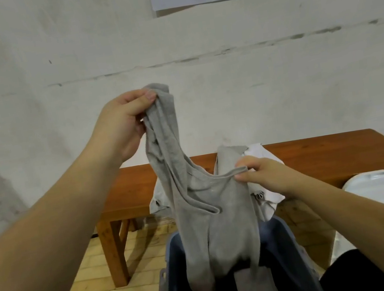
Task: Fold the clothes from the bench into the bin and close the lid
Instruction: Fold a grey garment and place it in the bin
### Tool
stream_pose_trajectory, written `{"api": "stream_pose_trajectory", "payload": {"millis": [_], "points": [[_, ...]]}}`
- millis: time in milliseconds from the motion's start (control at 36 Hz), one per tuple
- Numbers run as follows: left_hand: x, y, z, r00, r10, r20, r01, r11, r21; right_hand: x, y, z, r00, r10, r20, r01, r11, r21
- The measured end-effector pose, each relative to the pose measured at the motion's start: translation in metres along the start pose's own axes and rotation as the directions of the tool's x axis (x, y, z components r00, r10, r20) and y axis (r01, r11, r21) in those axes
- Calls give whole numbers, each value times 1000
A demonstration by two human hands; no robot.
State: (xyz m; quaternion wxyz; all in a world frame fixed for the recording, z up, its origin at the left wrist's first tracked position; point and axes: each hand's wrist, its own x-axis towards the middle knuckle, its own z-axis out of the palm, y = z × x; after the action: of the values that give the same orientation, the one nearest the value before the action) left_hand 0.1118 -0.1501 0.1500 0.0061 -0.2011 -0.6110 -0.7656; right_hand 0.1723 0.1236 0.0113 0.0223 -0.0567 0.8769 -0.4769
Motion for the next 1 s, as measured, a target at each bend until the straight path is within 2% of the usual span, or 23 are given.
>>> {"api": "stream_pose_trajectory", "payload": {"millis": [83,194,278,361,444,528,611,694,833,1000], "points": [[0,-3,21,1000,-10,22,12,997,-70,3,-22,11,997,-81,11,78,983,168],[0,-2,54,996,-61,58,71,979,-190,10,-48,34,985,-146,93,126,973,192],[0,-4,70,992,-104,75,120,959,-257,10,-59,46,986,-153,66,139,973,184],[3,-14,72,989,-134,67,148,946,-288,11,-61,49,993,-118,25,104,942,320],[4,-33,59,994,-105,36,109,985,-133,11,-58,45,998,-54,-41,67,870,489],[-9,-60,38,996,-93,-14,94,970,223,7,-55,31,998,-8,-58,42,799,600],[-30,-97,17,976,-217,19,194,906,376,6,-52,20,998,36,-46,8,702,713],[-47,-131,6,920,-391,21,343,832,436,9,-51,18,995,90,-52,-12,596,803],[-62,-176,-4,780,-616,109,553,760,340,8,-53,19,992,126,15,-67,415,907],[-71,-185,11,742,-617,261,621,780,77,11,-52,18,993,97,69,-98,338,936]]}}
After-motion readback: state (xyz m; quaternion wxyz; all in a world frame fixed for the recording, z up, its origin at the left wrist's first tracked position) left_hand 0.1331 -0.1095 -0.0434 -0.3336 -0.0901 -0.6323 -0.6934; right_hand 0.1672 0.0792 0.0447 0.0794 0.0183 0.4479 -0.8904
